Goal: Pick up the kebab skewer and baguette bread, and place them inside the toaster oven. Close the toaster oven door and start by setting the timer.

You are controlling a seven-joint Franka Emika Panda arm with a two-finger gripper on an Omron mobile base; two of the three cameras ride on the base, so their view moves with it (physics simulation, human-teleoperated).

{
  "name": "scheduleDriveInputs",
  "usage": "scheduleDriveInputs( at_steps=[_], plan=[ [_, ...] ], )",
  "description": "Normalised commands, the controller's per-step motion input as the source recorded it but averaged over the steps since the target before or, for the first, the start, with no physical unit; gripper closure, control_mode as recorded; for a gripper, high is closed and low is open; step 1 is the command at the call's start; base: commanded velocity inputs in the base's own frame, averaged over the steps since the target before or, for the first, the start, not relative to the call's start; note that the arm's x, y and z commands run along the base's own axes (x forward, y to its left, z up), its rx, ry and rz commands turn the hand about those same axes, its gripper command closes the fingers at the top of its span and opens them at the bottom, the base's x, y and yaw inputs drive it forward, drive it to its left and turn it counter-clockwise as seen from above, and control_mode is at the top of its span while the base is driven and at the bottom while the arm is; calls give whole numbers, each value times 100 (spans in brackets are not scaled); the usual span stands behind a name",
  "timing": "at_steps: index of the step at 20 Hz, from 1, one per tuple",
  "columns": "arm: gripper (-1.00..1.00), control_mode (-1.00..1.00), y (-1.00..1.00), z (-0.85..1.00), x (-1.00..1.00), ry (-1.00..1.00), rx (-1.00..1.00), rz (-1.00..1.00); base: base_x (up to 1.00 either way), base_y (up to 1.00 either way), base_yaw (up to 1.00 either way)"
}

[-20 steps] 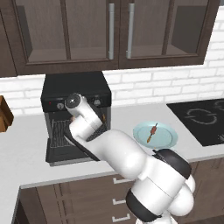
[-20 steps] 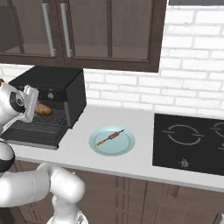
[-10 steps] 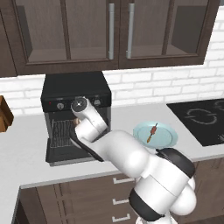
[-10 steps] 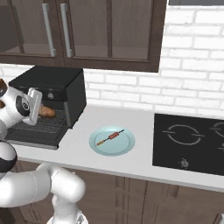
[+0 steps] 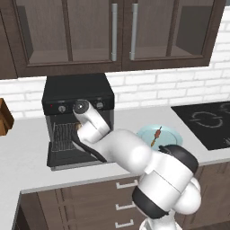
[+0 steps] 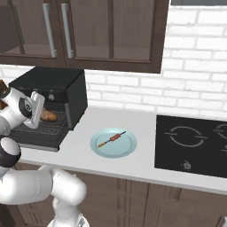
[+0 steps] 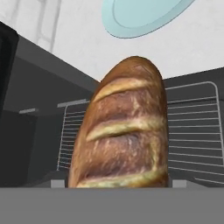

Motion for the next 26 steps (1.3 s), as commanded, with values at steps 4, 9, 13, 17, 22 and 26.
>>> scheduleDriveInputs(
  at_steps=[4, 9, 13, 17, 22, 26],
  plan=[
    [100, -100, 0, -25, 9, -2, 0, 0, 0, 0, 0],
    [100, -100, 0, -10, 29, -2, 0, 0, 0, 0, 0],
    [100, -100, 0, 0, 39, 0, 0, 0, 0, 0, 0],
    [-100, -100, 0, 0, 32, 0, 0, 0, 0, 0, 0],
    [-100, -100, 0, 0, 16, 0, 0, 0, 0, 0, 0],
    [-100, -100, 0, 3, 3, 0, 0, 0, 0, 0, 0]
  ],
)
